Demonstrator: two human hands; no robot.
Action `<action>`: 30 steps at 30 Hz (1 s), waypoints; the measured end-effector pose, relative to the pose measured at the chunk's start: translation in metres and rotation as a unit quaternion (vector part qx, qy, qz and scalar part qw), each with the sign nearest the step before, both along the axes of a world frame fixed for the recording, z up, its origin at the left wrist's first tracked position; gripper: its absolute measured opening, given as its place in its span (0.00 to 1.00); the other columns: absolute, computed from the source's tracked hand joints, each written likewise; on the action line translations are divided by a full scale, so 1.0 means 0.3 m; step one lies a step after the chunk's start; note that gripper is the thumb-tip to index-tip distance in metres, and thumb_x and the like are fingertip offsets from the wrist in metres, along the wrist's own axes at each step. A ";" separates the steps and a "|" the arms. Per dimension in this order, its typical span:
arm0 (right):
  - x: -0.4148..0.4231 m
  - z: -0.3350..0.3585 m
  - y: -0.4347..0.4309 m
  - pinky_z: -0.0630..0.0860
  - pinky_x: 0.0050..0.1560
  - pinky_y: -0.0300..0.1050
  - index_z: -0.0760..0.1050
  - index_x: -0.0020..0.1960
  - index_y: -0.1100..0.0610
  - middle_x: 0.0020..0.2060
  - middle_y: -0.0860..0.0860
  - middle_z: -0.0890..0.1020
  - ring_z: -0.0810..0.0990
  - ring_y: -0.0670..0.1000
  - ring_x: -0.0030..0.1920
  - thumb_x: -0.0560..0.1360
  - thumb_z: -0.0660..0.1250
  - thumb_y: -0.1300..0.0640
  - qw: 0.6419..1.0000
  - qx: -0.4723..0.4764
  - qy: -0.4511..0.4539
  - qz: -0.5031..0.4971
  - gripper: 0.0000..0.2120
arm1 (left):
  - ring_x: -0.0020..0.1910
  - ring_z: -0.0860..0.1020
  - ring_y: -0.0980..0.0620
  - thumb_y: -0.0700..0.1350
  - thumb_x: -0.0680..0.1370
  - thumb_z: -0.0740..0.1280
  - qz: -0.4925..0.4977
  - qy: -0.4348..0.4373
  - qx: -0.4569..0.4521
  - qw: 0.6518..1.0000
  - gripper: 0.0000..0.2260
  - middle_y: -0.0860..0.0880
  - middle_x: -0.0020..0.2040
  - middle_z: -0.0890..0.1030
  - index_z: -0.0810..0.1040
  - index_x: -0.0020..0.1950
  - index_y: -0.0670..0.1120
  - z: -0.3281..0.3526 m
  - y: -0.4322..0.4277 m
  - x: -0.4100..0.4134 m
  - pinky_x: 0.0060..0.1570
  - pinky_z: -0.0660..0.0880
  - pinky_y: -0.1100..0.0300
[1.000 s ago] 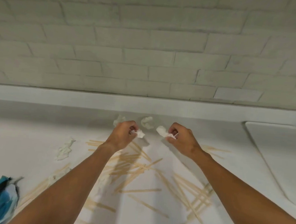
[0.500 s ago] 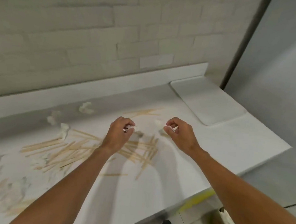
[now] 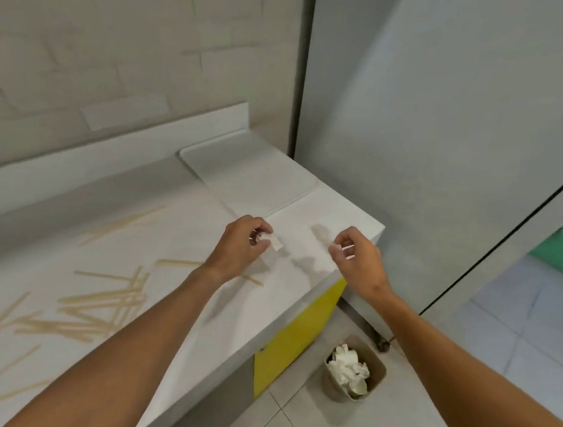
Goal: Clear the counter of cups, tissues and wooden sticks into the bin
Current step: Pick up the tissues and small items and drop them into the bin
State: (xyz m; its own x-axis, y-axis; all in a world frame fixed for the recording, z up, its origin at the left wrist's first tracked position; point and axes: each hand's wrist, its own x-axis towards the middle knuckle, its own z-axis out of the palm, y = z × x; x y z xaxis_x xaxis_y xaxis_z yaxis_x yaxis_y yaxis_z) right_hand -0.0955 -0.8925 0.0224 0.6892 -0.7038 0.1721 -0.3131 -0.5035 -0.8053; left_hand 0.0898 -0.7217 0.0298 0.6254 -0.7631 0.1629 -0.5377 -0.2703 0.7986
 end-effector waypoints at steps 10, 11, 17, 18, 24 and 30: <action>-0.297 -0.279 -0.448 0.76 0.37 0.42 0.73 0.45 0.52 0.39 0.47 0.79 0.78 0.48 0.38 0.76 0.69 0.55 0.991 0.071 0.106 -0.030 0.05 | 0.42 0.79 0.54 0.41 0.76 0.71 -0.087 0.033 0.053 0.994 0.04 0.52 0.46 0.81 0.81 0.50 0.46 -0.236 -0.538 -0.378 0.46 0.78 0.56; -0.321 -0.321 -0.468 0.76 0.38 0.44 0.73 0.44 0.52 0.40 0.47 0.79 0.79 0.48 0.39 0.76 0.69 0.55 0.988 0.085 0.129 -0.029 0.05 | 0.42 0.79 0.54 0.42 0.76 0.70 -0.092 0.011 0.066 0.994 0.04 0.53 0.47 0.81 0.80 0.50 0.47 -0.257 -0.569 -0.400 0.46 0.78 0.55; -0.446 -0.618 -0.594 0.72 0.38 0.40 0.73 0.43 0.53 0.38 0.48 0.79 0.77 0.48 0.39 0.76 0.69 0.55 0.961 0.141 0.236 -0.027 0.06 | 0.38 0.73 0.61 0.40 0.75 0.69 -0.118 0.042 0.132 0.983 0.05 0.55 0.45 0.78 0.79 0.47 0.50 -0.507 -0.767 -0.523 0.41 0.72 0.64; -0.458 -0.664 -0.608 0.71 0.37 0.39 0.74 0.44 0.54 0.39 0.48 0.79 0.77 0.48 0.40 0.76 0.69 0.56 0.957 0.150 0.245 -0.032 0.05 | 0.39 0.73 0.61 0.40 0.75 0.70 -0.115 0.050 0.151 0.981 0.05 0.55 0.45 0.77 0.79 0.48 0.49 -0.570 -0.782 -0.533 0.41 0.70 0.66; -0.500 -1.055 -0.690 0.78 0.41 0.45 0.73 0.43 0.54 0.40 0.50 0.79 0.78 0.51 0.42 0.76 0.69 0.58 0.938 0.181 0.291 -0.040 0.05 | 0.39 0.76 0.54 0.38 0.74 0.71 -0.096 0.095 0.237 0.962 0.05 0.52 0.45 0.77 0.80 0.48 0.46 -1.021 -0.853 -0.587 0.43 0.75 0.61; -0.544 -1.396 -0.668 0.81 0.44 0.46 0.72 0.46 0.52 0.44 0.50 0.79 0.77 0.51 0.43 0.75 0.69 0.57 0.918 0.204 0.337 -0.033 0.05 | 0.45 0.78 0.50 0.41 0.74 0.69 -0.087 0.134 0.297 0.941 0.11 0.47 0.53 0.78 0.79 0.56 0.47 -1.363 -0.844 -0.646 0.48 0.79 0.52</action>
